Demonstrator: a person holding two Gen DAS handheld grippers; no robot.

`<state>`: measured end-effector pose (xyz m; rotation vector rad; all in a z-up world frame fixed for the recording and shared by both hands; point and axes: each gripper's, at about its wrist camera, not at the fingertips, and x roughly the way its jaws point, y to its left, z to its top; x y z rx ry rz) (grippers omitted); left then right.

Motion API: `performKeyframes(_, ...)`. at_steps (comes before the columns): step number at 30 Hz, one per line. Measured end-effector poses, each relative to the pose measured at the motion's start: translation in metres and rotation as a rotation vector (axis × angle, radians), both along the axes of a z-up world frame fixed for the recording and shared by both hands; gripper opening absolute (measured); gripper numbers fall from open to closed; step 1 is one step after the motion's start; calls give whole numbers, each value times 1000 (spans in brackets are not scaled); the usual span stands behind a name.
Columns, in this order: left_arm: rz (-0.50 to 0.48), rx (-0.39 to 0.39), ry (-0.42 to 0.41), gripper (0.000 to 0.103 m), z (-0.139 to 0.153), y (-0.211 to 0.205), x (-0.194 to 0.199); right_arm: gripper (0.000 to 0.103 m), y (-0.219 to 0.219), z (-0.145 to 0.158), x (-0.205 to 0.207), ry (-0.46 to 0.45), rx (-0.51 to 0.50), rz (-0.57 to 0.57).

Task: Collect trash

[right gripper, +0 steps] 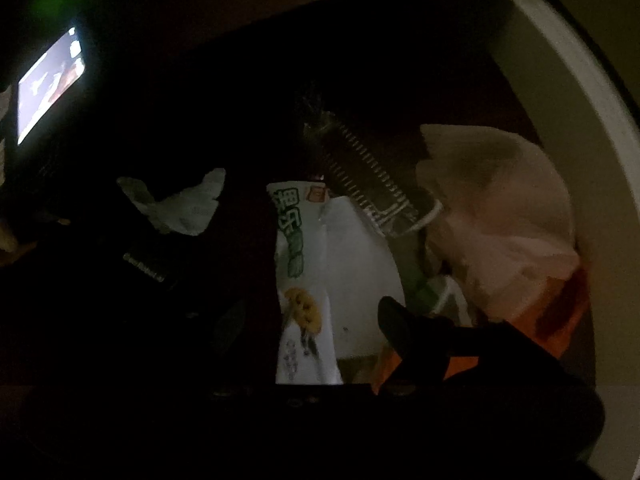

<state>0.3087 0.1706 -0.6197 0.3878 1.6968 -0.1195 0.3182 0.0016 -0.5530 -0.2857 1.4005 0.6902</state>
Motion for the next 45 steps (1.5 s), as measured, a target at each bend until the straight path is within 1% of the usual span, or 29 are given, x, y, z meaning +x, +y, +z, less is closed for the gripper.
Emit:
performKeyframes(3, 18, 21, 12, 100, -17, 7, 0, 72, 9, -11, 4, 5, -2, 19)
performKeyframes(6, 33, 20, 21, 100, -27, 12, -3, 70, 15, -19, 3, 16, -6, 45)
performKeyframes(8, 37, 15, 22, 90, -30, 13, -4, 70, 15, -24, 3, 20, -16, 43)
performKeyframes(9, 41, 18, 25, 89, -32, 14, -5, 70, 14, -25, 4, 21, -16, 40)
performKeyframes(12, 58, 19, 25, 78, -34, 18, -8, 67, 11, -26, 7, 10, -5, 32)
performKeyframes(14, 64, 25, 23, 63, -34, 20, -9, 57, 10, -27, 9, 1, -2, 28)
performKeyframes(15, 65, 26, 24, 59, -35, 21, -10, 36, 8, -25, 8, 0, -5, 26)
performKeyframes(16, 68, 27, 24, 52, -34, 23, -10, 20, 9, -25, 9, -1, -20, 23)
performKeyframes(17, 69, 30, 21, 44, -34, 24, -10, 20, 9, -25, 10, 2, -28, 18)
performKeyframes(18, 71, 30, 17, 40, -33, 25, -10, 18, 7, -25, 11, 9, -19, 11)
performKeyframes(20, 76, 28, 12, 38, -30, 25, -10, 15, 3, -23, 12, 11, -8, -3)
performKeyframes(22, 74, 25, 6, 34, -28, 25, -11, 2, -3, -18, 13, 24, 13, -27)
performKeyframes(27, 66, 33, -8, 33, -23, 19, -18, 0, -31, 6, 14, 8, 112, -105)
performKeyframes(32, 89, 36, -24, 33, -12, 18, -21, 0, -59, 30, 22, 27, 231, -193)
performKeyframes(33, 97, 31, -25, 33, -8, 21, -18, 0, -59, 37, 26, 27, 248, -210)
performKeyframes(35, 113, 15, -35, 33, -11, 25, -26, 0, -69, 49, 31, 21, 282, -242)
performKeyframes(37, 124, 8, -41, 33, -4, 31, -23, 0, -75, 59, 34, 7, 313, -256)
performKeyframes(39, 139, -4, -48, 33, 0, 35, -23, 0, -84, 72, 37, 1, 366, -271)
performKeyframes(41, 156, -21, -54, 33, 9, 25, -22, 0, -100, 80, 42, 43, 454, -325)
performKeyframes(42, 161, -29, -55, 33, 11, 26, -22, 0, -111, 82, 46, 71, 507, -368)
performKeyframes(43, 159, -31, -56, 33, 16, 27, -22, 0, -123, 82, 51, 91, 539, -409)
performKeyframes(44, 156, -32, -57, 33, 17, 26, -22, 0, -134, 80, 55, 109, 562, -440)
performKeyframes(45, 152, -33, -58, 33, 18, 26, -22, 0, -143, 77, 59, 115, 559, -463)
